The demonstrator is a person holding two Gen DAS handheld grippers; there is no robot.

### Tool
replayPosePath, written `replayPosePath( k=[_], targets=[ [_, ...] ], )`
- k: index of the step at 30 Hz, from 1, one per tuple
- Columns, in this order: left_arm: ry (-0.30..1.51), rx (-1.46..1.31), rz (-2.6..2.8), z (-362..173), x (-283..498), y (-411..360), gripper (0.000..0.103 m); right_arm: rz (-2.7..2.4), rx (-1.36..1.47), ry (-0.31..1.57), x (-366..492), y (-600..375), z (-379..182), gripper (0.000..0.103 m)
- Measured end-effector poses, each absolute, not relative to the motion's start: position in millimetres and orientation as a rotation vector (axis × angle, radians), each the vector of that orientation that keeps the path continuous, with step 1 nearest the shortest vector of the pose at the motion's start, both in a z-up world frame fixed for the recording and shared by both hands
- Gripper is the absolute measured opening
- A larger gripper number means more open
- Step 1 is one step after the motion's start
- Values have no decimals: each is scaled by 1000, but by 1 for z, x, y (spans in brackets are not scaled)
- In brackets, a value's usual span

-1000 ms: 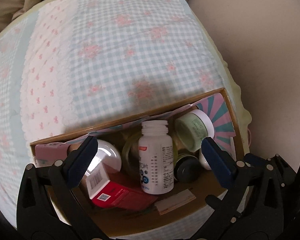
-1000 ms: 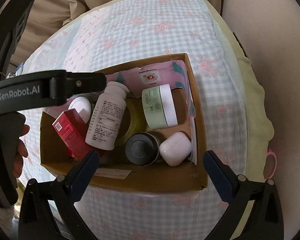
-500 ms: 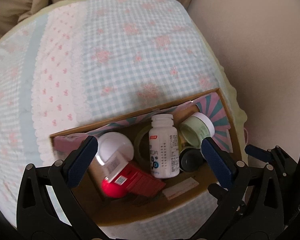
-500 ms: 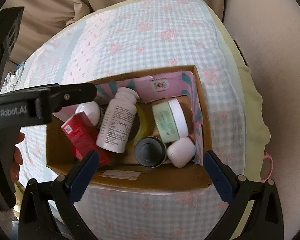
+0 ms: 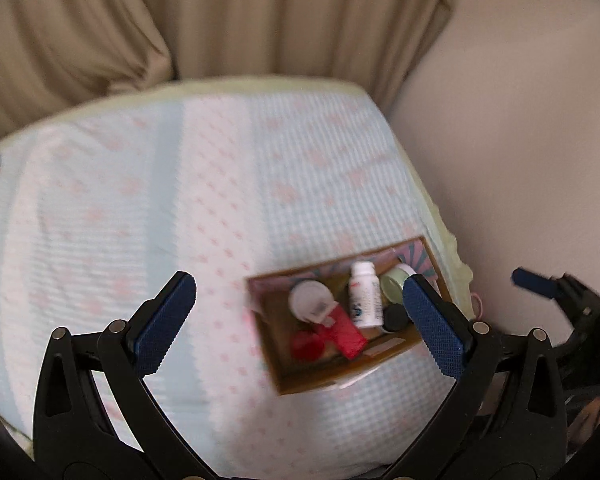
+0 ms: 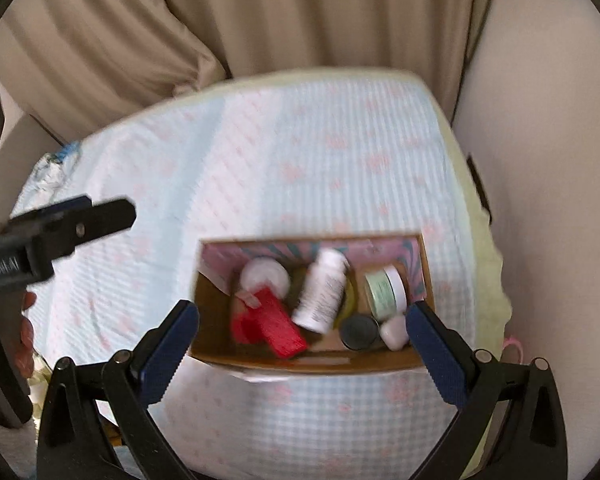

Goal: Organize rigid objects

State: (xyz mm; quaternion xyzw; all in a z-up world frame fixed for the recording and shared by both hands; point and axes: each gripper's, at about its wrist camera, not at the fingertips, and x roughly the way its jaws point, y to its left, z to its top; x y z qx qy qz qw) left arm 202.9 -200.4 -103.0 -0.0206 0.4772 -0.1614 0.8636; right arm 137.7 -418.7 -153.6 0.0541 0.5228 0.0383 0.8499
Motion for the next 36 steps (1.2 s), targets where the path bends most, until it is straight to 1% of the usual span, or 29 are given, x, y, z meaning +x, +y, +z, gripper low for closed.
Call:
replayPosePath(
  k=[4,8,11,14,16,22,36],
  targets=[
    [931,-69,-298,-57,181,-155,103,81,91,1006,131,-383,-92,103],
    [825,-64,-257,-13,153,-115,103,92,115,932,123,-356,-44,103],
    [770,-45,-218,10,133,-92,103,78,118,878,114,-337,-14,103],
    [719,-32,-184,24,114,-73,103,61,103,836,105,-319,4,103],
    [677,-36,-163,31,100,-63,103,54,84,812,101,-311,10,103],
    [656,-50,-146,30,83,-53,103,33,21,775,84,-291,11,103],
    [654,-54,-142,30,87,-50,103,19,-7,754,87,-282,15,103]
  ],
)
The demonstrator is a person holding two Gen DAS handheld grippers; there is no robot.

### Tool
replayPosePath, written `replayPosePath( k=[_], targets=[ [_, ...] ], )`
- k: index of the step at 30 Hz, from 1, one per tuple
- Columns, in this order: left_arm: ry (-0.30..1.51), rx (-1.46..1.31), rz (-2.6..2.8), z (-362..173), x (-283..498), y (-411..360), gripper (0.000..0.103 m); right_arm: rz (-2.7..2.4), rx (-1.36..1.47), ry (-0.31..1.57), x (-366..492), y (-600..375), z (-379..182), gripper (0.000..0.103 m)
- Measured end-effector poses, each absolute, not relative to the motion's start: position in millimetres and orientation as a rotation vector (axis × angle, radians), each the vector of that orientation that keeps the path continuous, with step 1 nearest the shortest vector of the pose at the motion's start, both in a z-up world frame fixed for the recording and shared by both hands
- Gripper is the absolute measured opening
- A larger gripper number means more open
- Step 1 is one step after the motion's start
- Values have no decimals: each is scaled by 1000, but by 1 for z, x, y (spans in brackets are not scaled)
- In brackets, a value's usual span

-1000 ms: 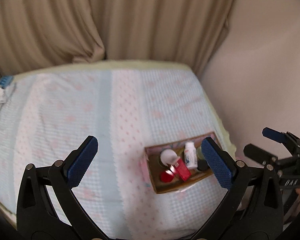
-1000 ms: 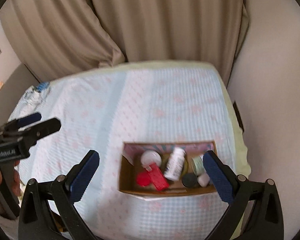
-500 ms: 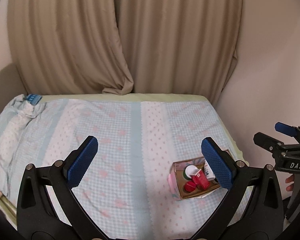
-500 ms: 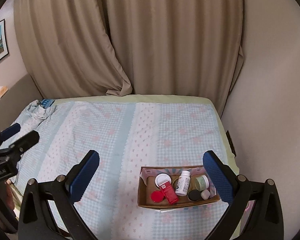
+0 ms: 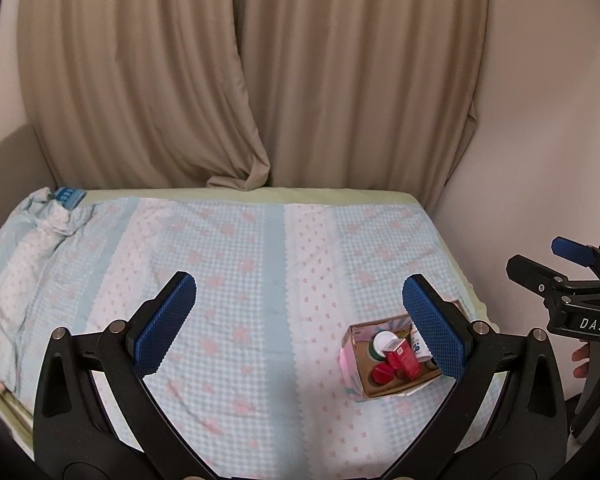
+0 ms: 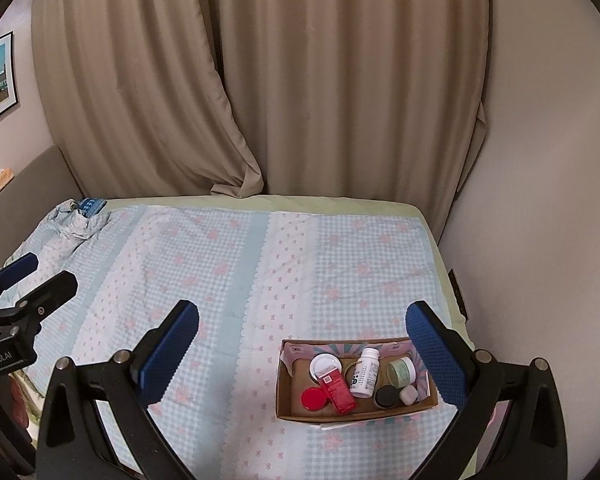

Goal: Organize rigid objects

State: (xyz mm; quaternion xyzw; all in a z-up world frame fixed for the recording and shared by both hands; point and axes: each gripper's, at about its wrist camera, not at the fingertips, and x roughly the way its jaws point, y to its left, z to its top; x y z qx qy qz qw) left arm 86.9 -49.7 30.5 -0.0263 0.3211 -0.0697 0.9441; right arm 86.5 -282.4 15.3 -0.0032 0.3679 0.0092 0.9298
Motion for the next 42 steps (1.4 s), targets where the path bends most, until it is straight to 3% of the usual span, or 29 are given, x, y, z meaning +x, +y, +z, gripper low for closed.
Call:
replayPosePath(
  k=[42],
  targets=[
    [618,-21,-127,33,64,-43,103,9,6,749,79,-284,14,103]
  ],
)
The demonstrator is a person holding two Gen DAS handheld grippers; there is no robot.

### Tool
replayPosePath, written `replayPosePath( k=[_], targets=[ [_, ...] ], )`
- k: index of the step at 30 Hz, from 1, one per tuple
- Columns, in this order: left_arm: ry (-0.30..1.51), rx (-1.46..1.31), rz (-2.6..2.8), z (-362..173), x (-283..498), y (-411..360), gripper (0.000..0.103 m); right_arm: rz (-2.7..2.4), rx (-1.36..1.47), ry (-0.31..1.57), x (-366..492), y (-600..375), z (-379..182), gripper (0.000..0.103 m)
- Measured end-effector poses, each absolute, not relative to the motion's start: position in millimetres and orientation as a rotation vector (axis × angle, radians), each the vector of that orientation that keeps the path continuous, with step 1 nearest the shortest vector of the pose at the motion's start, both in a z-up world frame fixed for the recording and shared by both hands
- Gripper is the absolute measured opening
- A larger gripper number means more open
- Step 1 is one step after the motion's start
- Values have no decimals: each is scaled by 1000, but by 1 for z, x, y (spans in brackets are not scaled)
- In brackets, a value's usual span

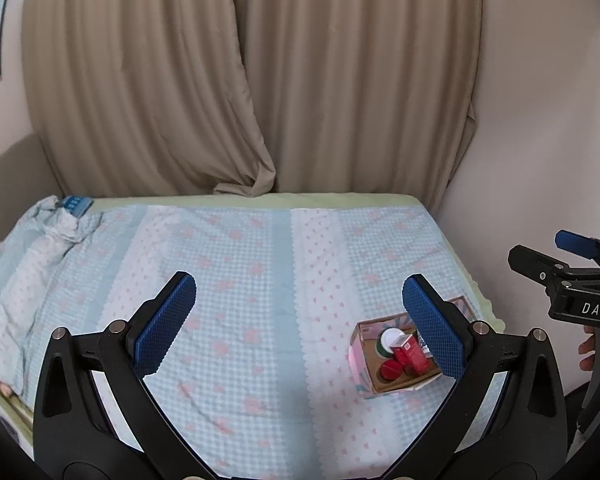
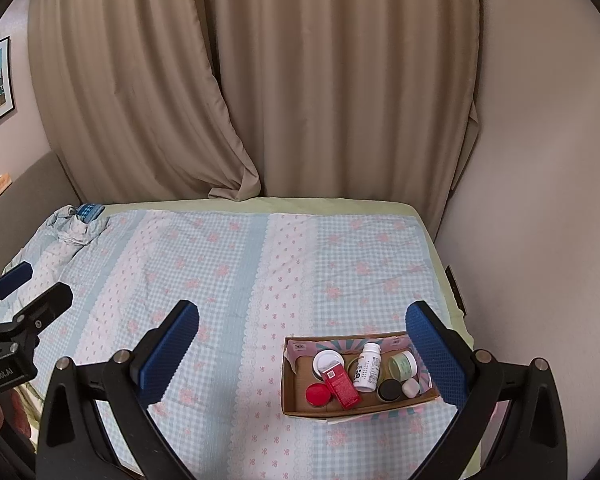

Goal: Organize rigid objects

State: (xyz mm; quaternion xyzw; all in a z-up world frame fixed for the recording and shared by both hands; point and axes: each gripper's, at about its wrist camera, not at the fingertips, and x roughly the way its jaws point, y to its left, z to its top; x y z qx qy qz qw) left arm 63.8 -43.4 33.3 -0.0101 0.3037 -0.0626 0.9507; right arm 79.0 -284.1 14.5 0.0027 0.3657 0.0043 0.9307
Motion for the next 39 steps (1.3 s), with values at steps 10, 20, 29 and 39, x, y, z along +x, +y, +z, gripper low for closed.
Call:
replayPosePath(
  k=[10,20,29,39],
  targets=[
    [591,-17,-119,35,58,-46,103,6,5,742,79,-284,15,103],
    [553,-21,-109,38,54,-47,103,1,0,735,84,-285,14,103],
    [512,-44,-66,42,51,-46,103,3,2,732,84,-286,13,103],
    [497,-26,-82,41,54,-45,103,5,10,733,87,-284,13,103]
  ],
)
